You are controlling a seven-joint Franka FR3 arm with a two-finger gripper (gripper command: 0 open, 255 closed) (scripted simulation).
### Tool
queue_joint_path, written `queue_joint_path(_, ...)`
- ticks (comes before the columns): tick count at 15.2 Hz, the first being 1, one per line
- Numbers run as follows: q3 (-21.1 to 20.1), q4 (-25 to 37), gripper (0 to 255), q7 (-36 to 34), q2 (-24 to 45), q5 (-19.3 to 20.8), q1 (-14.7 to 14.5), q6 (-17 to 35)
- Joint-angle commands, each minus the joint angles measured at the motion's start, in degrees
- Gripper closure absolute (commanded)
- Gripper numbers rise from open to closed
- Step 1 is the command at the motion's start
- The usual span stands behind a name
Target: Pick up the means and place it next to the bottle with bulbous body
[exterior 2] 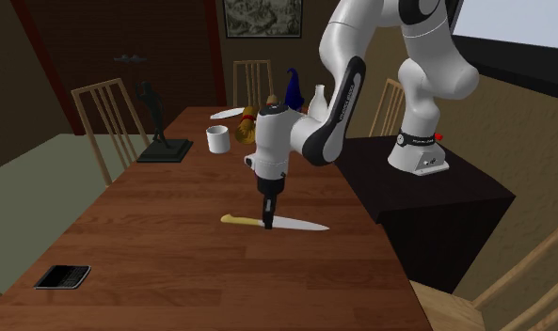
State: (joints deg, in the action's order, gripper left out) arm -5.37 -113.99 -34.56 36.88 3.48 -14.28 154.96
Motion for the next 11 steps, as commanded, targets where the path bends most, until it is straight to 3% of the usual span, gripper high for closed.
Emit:
queue_joint_path(1,-0.2,-0.2,255,0.2,-1.3,-0.1,0.2,-1.2)
queue_joint_path(11,-0.9,-1.4,255,0.6,-7.8,-0.9,0.8,-6.5)
